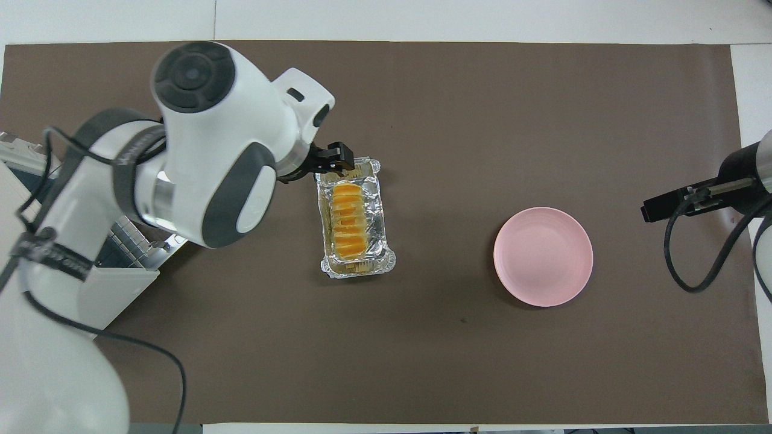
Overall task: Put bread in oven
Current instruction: 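Reach the left gripper to the foil tray and grasp its edge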
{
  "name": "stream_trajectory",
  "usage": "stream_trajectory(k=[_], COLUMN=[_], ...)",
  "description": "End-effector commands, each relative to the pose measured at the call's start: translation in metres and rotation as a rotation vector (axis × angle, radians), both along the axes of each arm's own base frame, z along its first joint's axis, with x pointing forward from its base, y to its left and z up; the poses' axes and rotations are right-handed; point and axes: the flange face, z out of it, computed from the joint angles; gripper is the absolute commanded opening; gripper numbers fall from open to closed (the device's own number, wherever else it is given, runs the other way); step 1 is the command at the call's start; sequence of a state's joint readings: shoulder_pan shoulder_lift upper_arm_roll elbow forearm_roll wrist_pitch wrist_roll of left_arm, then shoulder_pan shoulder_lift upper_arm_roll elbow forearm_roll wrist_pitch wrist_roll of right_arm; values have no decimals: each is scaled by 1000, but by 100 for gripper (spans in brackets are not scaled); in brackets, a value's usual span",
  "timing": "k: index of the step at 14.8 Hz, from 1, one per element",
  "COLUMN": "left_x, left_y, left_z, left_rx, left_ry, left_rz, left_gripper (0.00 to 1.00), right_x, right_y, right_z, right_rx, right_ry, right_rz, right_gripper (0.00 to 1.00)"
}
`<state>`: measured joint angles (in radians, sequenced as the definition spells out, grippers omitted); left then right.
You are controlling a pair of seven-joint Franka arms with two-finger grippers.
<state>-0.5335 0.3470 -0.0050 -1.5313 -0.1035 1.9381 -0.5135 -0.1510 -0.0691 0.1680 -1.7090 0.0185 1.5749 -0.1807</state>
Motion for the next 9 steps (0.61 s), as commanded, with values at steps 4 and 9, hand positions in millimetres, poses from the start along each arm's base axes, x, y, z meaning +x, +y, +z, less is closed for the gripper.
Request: stream_trajectory(k=[4, 9], left_x=[-7, -37], left_y=[-80, -91], left_z=[-94, -117], left_rx=[-6, 35], left_ry=[-13, 63], left_rz=[-33, 30], left_gripper=[100, 97], right_x=[-4, -5], right_y=[-3, -1], right_z=[0, 1], right_rx=[-11, -12], right_ry=[0, -2], right_rz=[-15, -12], right_gripper=[100, 100])
